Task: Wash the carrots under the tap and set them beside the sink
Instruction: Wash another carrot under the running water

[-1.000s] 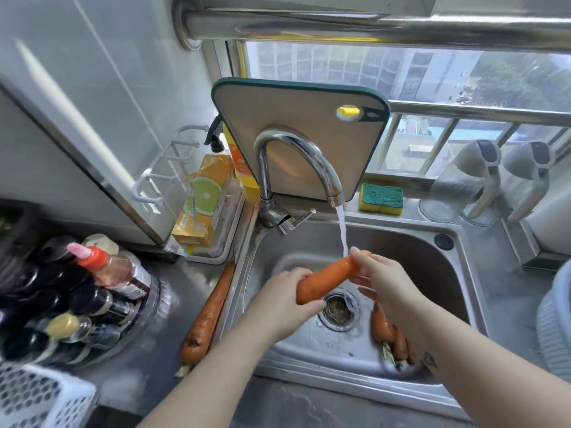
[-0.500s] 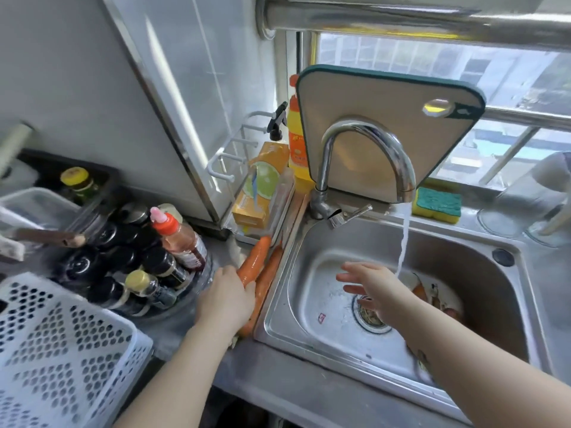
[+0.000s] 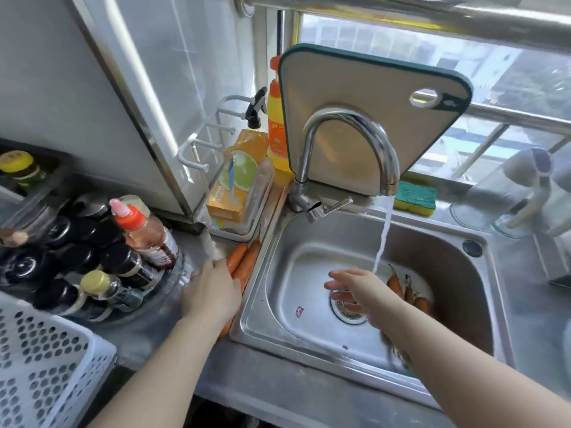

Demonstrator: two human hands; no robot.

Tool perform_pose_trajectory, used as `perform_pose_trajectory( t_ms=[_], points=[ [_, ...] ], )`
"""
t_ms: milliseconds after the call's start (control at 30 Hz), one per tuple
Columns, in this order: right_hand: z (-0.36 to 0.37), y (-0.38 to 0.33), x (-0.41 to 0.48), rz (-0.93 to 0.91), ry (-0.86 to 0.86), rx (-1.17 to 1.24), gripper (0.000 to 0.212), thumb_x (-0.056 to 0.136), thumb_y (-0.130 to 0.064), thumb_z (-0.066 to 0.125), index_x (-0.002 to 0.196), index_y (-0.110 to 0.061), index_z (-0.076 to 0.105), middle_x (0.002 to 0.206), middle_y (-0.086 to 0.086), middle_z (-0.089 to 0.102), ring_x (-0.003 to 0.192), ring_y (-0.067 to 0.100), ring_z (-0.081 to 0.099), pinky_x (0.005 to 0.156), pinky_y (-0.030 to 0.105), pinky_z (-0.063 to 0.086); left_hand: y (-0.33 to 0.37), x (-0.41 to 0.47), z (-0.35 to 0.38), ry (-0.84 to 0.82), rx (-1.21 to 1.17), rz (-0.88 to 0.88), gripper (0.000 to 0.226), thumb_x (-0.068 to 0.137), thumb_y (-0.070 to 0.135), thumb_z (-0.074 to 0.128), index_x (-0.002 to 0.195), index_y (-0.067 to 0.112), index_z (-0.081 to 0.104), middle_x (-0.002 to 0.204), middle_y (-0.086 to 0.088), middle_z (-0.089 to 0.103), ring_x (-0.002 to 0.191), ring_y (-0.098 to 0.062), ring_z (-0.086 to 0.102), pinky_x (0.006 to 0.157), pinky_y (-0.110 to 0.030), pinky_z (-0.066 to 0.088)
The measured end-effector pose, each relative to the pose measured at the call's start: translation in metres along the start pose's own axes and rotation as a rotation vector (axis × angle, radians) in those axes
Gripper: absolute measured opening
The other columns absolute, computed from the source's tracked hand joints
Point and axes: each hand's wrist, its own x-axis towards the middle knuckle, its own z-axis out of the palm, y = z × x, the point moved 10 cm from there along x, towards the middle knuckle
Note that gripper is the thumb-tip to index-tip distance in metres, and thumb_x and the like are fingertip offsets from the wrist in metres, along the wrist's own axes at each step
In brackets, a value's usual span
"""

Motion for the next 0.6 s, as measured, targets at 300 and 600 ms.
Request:
perform_pose_trajectory(
  t_ms=[300, 600],
  points=[
    [-0.133, 0.092, 0.022, 0.203, 0.29, -0.663, 0.051, 0.093, -0.044, 0.037, 0.133, -0.014, 0.05, 0.124, 0.014, 0.061, 0.112, 0.034, 0.059, 0.097, 0.044, 0.048, 0.16, -0.03, 0.057, -0.187, -0.015, 0.508, 0.04, 0.097, 0.035, 0.039, 0.137, 0.033, 0.04, 0.138, 0.013, 0.045, 0.121, -0.014, 0.05, 0.094, -0.031, 0.039],
    [-0.153, 0.091, 0.089, 0.11, 0.441, -0.987, 0.057, 0.09, -0.046, 0.053, 0.135, -0.013, 0.043, 0.138, 0.014, 0.04, 0.122, 0.032, 0.044, 0.091, 0.04, 0.045, 0.186, -0.024, 0.105, -0.351, 0.053, 0.502, 0.037, 0.097, 0.037, 0.04, 0.134, 0.036, 0.042, 0.134, 0.017, 0.048, 0.123, -0.008, 0.047, 0.09, -0.028, 0.04]
  ],
)
